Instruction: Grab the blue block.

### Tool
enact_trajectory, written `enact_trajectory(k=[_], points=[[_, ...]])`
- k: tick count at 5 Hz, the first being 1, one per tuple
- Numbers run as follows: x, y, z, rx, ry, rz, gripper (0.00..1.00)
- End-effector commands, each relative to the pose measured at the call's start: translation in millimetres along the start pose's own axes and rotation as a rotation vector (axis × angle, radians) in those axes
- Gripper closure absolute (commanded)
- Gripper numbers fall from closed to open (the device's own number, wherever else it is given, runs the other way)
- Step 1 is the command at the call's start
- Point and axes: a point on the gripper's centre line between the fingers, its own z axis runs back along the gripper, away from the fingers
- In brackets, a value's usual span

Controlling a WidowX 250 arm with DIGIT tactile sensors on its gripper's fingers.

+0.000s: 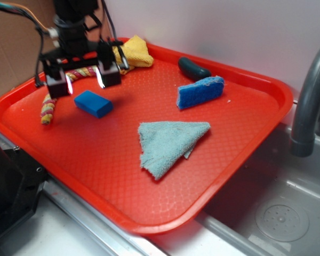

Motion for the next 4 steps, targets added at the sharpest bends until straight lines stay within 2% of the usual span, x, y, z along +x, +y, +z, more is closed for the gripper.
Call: enact_trajectory(k=[1, 2, 3, 4], points=[[-2.5, 1.4, -22.8, 0.008, 0.022, 0.042, 0.0], [-7.9, 9.2, -22.2, -0.003, 0.029, 0.049, 1.0], [-4.8, 8.9, -7.3, -0.07, -0.017, -0.061, 1.0], [-4.6, 4.5, 37.4, -0.126, -0.112, -0.299, 1.0]])
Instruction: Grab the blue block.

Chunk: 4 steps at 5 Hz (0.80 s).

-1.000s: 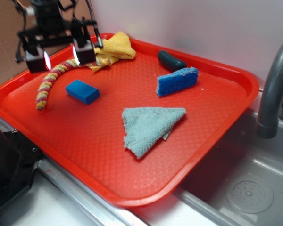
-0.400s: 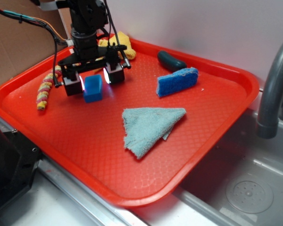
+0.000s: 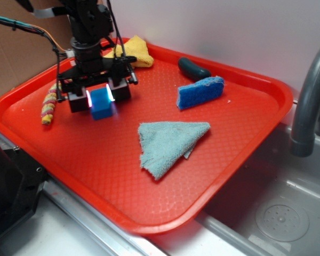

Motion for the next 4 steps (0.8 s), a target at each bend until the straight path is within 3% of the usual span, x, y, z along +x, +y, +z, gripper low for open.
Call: enact_trajectory(k=[1, 2, 3, 4], points=[[1.2, -1.7, 91.4, -0.101, -0.173, -0.442, 1.0], [-2.9, -2.8, 133.7, -0.04, -0.201, -0.539, 1.0], [-9.2, 5.5, 165.7, -0.103, -0.133, -0.501, 1.0], [-12.3, 12.5, 186.2, -0.109, -0.101, -0.468, 1.0]])
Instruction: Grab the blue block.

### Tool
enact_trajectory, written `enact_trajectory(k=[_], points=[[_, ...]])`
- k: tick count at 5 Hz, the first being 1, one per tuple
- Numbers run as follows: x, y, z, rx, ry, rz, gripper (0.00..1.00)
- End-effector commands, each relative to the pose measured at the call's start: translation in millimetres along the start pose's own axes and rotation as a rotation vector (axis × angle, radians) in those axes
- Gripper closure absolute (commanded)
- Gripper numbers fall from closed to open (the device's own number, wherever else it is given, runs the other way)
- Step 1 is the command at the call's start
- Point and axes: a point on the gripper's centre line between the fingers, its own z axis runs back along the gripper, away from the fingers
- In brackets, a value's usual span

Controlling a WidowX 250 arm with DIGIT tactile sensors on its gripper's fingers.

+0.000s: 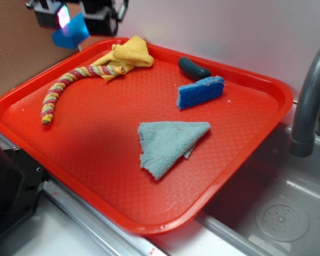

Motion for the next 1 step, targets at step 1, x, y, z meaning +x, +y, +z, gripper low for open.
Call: enact_trajectory(k=[1], points=[[6.9, 16.9, 22.6, -0.024, 0.01, 0.039, 1.0]])
